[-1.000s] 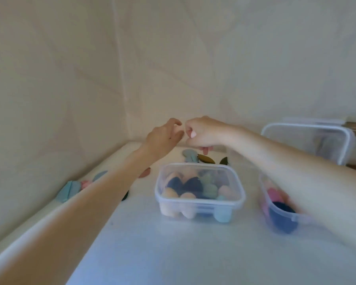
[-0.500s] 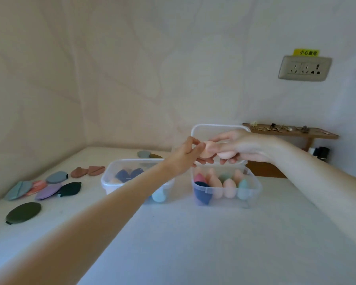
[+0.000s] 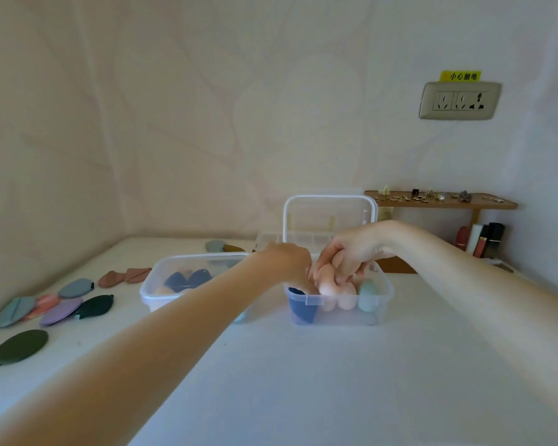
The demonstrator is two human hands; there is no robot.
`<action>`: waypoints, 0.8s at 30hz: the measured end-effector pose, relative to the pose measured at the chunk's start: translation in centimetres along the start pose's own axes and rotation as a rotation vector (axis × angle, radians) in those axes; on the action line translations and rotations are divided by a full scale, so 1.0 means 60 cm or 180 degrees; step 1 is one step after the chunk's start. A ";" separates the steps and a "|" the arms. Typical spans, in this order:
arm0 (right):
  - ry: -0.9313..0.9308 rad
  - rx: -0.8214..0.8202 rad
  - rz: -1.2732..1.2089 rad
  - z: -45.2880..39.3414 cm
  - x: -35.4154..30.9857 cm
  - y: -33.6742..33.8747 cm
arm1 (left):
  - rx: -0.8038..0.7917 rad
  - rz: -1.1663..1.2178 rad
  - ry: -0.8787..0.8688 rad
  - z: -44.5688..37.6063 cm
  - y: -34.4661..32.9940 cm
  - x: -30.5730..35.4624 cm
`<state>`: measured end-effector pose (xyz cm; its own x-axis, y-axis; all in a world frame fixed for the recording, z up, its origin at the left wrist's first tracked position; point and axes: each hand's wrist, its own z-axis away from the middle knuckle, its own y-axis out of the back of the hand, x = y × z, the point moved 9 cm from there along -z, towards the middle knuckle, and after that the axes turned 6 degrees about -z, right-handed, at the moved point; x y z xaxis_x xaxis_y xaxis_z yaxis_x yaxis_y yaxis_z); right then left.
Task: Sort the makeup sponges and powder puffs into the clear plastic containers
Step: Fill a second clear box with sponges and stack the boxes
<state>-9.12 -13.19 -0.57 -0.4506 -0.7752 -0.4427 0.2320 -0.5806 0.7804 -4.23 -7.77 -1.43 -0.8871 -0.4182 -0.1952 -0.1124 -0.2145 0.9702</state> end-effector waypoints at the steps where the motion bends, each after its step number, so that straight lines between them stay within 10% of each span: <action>1: -0.0046 -0.0061 -0.0013 -0.004 0.001 -0.003 | -0.0008 -0.0066 -0.0015 -0.004 0.001 0.003; 11: -0.0348 -0.0170 0.0473 -0.033 -0.003 -0.040 | -0.0005 0.0250 -0.0157 -0.032 -0.019 0.004; 19: -0.0154 0.0714 0.1060 -0.053 -0.013 -0.036 | 0.0460 0.0277 0.0151 -0.021 -0.016 -0.004; 24: -0.0147 0.0138 0.1182 -0.052 -0.011 -0.052 | 0.0347 0.0309 0.0208 -0.025 -0.024 -0.005</action>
<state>-6.86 -11.66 -4.10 -0.3814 -0.9183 -0.1064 0.3506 -0.2502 0.9025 -3.13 -8.67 -2.99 -0.8655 -0.4896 -0.1053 -0.0787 -0.0746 0.9941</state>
